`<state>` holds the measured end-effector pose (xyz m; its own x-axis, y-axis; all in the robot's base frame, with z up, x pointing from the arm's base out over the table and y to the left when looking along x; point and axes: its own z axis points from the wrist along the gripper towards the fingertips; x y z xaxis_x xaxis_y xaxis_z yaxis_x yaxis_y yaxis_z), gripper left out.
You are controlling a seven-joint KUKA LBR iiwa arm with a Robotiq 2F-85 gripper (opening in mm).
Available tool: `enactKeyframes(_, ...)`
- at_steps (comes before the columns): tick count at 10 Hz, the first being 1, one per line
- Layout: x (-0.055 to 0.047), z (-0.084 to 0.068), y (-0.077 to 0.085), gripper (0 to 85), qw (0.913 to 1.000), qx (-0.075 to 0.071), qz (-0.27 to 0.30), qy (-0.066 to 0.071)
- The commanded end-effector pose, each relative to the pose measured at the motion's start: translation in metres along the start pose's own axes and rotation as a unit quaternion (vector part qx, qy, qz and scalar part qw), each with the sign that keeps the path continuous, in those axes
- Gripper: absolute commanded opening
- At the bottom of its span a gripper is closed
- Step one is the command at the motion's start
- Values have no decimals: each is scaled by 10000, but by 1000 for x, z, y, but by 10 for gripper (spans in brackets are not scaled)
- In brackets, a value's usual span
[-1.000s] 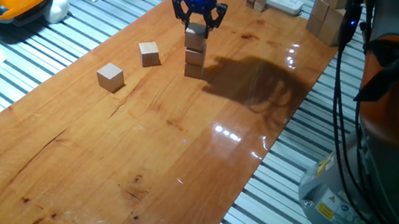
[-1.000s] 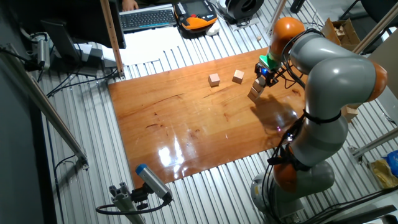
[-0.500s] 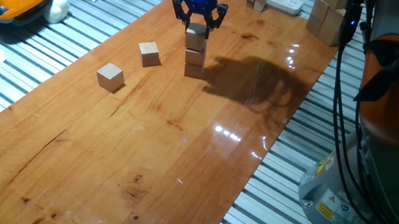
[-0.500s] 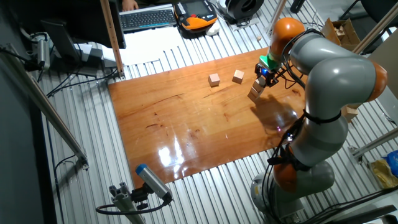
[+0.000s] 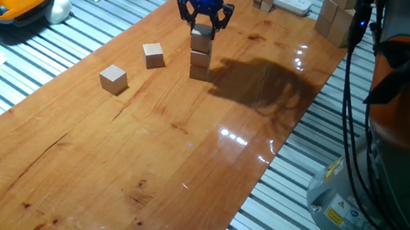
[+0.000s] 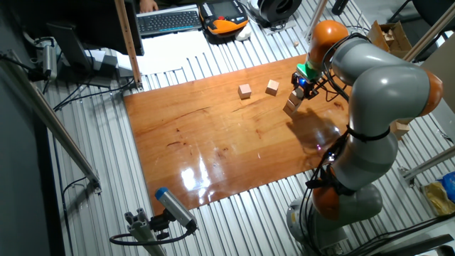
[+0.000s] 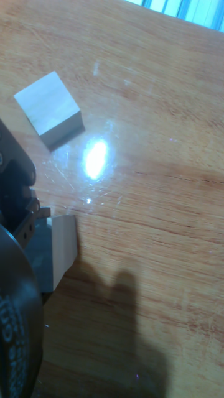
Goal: Stack the blocks in a vertical line of five
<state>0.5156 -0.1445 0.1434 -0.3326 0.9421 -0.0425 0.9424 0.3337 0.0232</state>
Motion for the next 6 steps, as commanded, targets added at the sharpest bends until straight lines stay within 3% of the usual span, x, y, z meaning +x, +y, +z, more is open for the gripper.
enactKeyframes(1, 0, 0, 0, 0, 10000, -1, -1, 0)
enactKeyframes(6, 1, 0, 0, 0, 10000, 15, 7, -14)
